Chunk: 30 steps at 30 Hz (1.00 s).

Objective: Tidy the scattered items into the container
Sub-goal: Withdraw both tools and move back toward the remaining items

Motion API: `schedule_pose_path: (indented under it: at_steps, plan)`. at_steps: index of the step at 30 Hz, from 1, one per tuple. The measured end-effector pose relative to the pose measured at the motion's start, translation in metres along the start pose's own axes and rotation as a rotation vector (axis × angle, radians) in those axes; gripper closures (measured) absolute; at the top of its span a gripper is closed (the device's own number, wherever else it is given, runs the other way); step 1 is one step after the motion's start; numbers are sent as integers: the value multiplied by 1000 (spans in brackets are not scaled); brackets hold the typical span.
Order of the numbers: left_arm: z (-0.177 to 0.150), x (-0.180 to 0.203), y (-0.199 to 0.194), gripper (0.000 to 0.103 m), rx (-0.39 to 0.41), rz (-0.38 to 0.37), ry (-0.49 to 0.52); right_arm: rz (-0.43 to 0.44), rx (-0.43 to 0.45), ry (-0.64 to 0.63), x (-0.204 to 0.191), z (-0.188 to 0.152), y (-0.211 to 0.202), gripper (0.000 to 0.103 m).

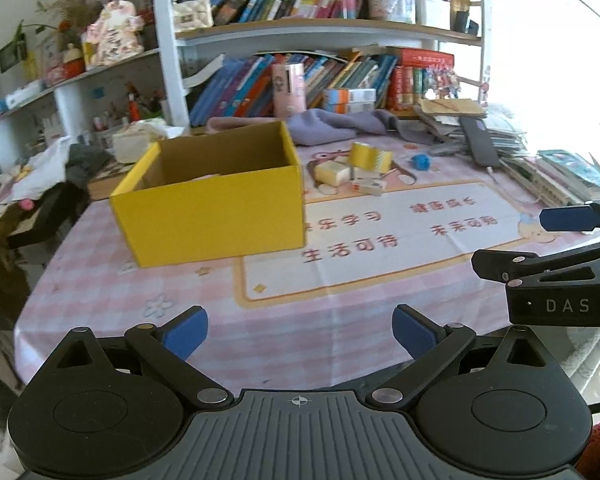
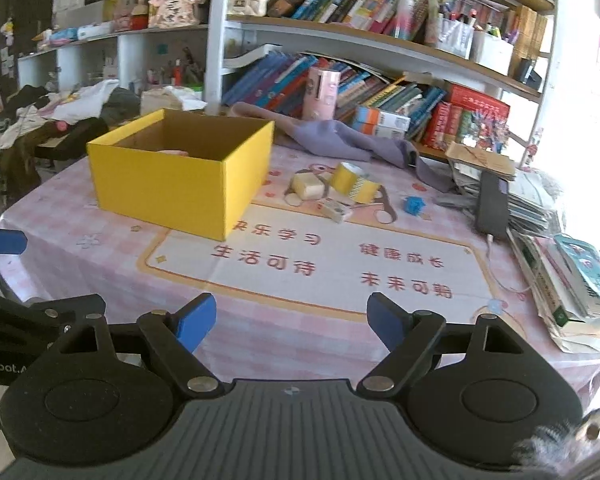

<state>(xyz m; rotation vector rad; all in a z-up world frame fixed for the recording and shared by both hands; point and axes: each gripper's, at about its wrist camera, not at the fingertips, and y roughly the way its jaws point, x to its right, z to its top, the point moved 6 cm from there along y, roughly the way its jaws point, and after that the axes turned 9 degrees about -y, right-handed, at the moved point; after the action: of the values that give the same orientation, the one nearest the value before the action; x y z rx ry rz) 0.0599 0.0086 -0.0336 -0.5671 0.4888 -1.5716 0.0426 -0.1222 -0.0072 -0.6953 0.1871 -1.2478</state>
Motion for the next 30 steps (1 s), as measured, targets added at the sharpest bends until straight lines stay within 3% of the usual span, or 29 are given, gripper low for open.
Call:
schedule_pose_path:
  at_steps: [21, 30]
  plan:
    - [16, 67, 54, 3, -69, -161, 133, -128, -99, 116, 70, -18, 25, 20]
    - [35, 86, 74, 3, -47, -204, 209, -146, -102, 178, 92, -15, 44, 22]
